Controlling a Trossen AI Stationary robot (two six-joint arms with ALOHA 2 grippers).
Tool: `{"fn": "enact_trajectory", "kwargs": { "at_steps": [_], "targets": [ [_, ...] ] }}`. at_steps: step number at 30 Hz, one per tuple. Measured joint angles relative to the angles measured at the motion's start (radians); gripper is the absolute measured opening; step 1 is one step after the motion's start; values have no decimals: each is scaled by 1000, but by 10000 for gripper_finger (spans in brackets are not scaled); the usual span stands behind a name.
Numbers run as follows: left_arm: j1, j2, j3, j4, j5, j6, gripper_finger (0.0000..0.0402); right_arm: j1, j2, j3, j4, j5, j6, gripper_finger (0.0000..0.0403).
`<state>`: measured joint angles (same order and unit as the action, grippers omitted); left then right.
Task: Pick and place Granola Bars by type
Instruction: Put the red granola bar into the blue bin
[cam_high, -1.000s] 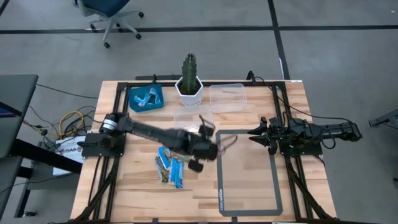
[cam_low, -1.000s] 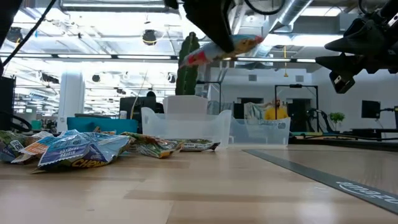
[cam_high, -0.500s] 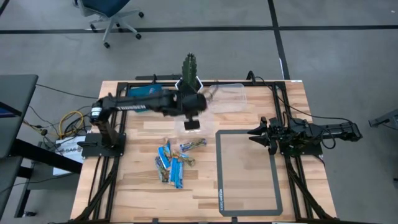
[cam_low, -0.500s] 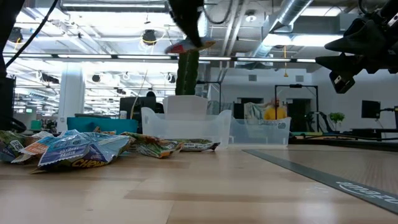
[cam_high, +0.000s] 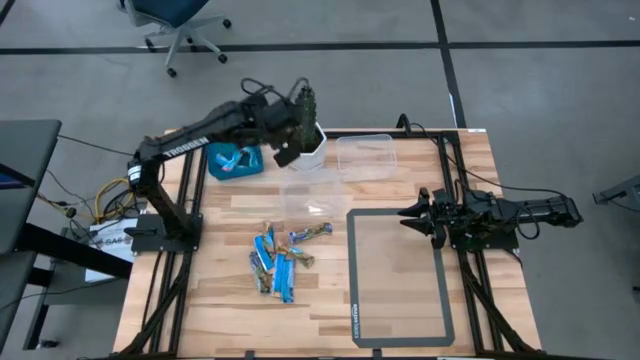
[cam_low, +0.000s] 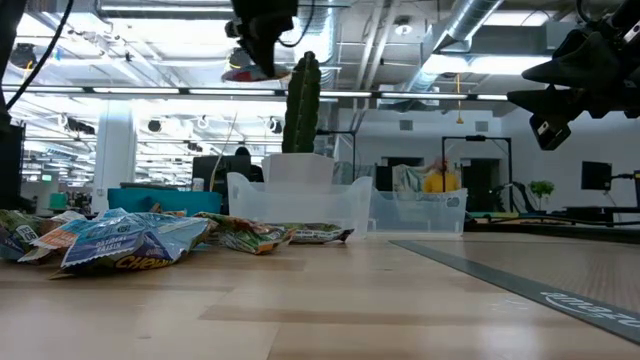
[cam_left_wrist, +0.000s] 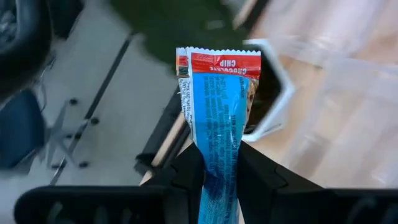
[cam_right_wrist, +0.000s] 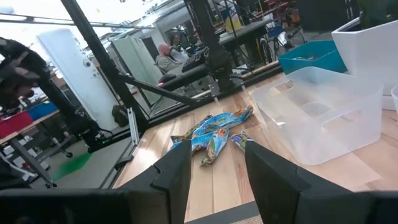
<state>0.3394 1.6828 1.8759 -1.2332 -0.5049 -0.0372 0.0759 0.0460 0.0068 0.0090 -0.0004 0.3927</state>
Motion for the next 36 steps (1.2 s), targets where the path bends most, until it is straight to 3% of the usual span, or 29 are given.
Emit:
{"fn": "enact_trajectory", "kwargs": {
  "at_steps": [21,26,36],
  "targets": [
    [297,-73,-35,-155,-13,-162,73,0,0,0,0,0,0,143],
    [344,-146,-181,-104,-1,-194,73,0,0,0,0,0,0,143],
    [426,-400,-681,248,132,-334,73,0,0,0,0,0,0,144]
  ]
}}
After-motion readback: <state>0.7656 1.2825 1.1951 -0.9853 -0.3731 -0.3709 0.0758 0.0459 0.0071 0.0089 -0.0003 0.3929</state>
